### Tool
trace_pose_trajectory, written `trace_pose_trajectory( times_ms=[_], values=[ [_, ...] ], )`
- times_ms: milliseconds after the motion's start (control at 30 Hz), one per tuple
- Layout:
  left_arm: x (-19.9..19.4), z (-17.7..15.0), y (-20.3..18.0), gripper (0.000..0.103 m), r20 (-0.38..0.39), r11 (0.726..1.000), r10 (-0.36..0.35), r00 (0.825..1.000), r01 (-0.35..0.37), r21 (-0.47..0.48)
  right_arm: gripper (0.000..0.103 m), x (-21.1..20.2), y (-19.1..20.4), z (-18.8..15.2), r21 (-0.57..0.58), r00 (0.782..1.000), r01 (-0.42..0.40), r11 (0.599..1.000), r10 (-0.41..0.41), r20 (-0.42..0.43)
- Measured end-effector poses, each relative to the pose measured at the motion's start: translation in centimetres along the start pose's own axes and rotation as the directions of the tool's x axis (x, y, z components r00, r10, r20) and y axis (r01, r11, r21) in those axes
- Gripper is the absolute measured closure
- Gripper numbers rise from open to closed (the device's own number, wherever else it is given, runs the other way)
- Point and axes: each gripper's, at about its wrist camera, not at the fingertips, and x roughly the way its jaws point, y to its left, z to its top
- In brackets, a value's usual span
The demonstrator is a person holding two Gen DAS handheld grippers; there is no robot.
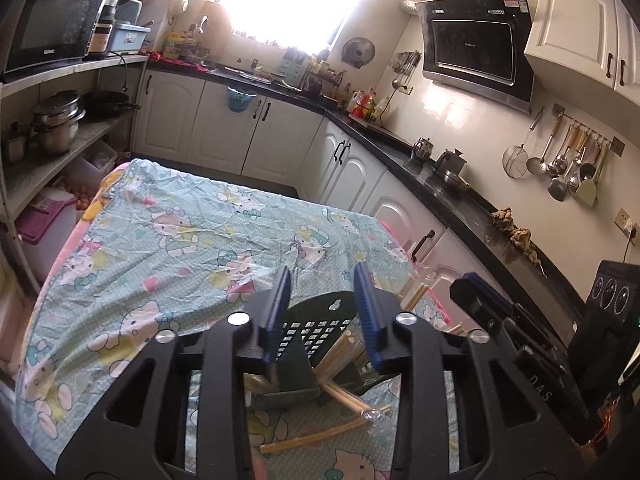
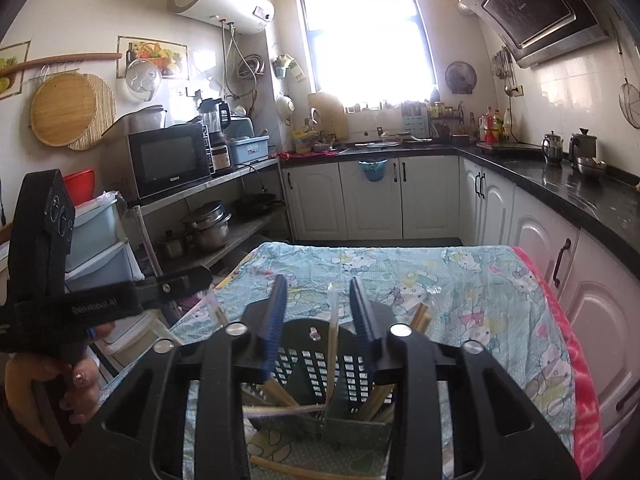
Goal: Organize utensils
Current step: 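Open both tools to release the chopsticks and withdraw from the basket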
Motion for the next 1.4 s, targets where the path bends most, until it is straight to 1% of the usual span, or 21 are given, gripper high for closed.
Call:
trace_pose_trajectory(
  times_ms=[100,233,467,567,633,733,833,933,1133,1233,1400],
  values=[
    [-0.9,0.0,-0.2,0.066,0.016,1.0,0.001,1.0,-0.002,0.01,0.066,-0.5,-0.2,-0.5,0.0,1.0,0.009,1.0,-0.009,-0.014],
    [-2.1,-0.2,-0.4,0.055,0.04,1.0,0.006,0.999,-0.007,0.026,0.063,-1.3,-0.5,-1.3,0.011,0.999,0.018,1.0,-0.017,-0.034],
    [-3.9,-1.4,-0.8,0.036,0.067,0.998,0.027,0.997,-0.032,0.062,0.058,-2.7,-1.1,-2.7,0.017,0.997,0.027,0.999,-0.026,-0.067],
    [-4.6,-1.9,-1.0,0.031,0.076,0.997,0.032,0.997,-0.037,0.073,0.055,-3.4,-1.2,-3.3,0.021,0.997,0.026,0.999,-0.024,-0.077],
    [-5.0,-2.2,-1.2,0.025,0.081,0.996,0.034,0.996,-0.041,0.076,0.052,-3.7,-1.2,-3.5,0.023,0.997,0.023,0.999,-0.021,-0.081],
    [-5.6,-2.6,-1.3,0.02,0.091,0.996,0.035,0.995,-0.043,0.08,0.05,-4.3,-1.1,-3.8,0.024,0.996,0.019,1.0,-0.017,-0.085],
    [-6.3,-3.1,-1.5,0.013,0.102,0.995,0.035,0.994,-0.044,0.086,0.046,-4.9,-0.9,-4.1,0.022,0.996,0.011,1.0,-0.009,-0.086],
    [-6.9,-3.6,-1.7,0.011,0.111,0.994,0.04,0.993,-0.051,0.096,0.042,-5.4,-0.6,-4.4,0.019,0.996,0.006,1.0,-0.004,-0.088],
    [-7.6,-5.0,-1.9,0.011,0.109,0.992,0.045,0.993,-0.057,0.111,0.036,-6.2,-0.3,-5.4,0.008,0.994,-0.003,1.0,0.004,-0.106],
    [-7.7,-5.7,-1.8,0.011,0.098,0.992,0.043,0.994,-0.054,0.11,0.034,-6.4,-0.2,-6.1,0.003,0.993,-0.004,1.0,0.005,-0.122],
    [-7.7,-6.7,-1.4,0.011,0.079,0.994,0.047,0.996,-0.055,0.099,0.033,-6.5,-0.3,-7.4,-0.004,0.989,0.0,1.0,-0.001,-0.15]
  ],
)
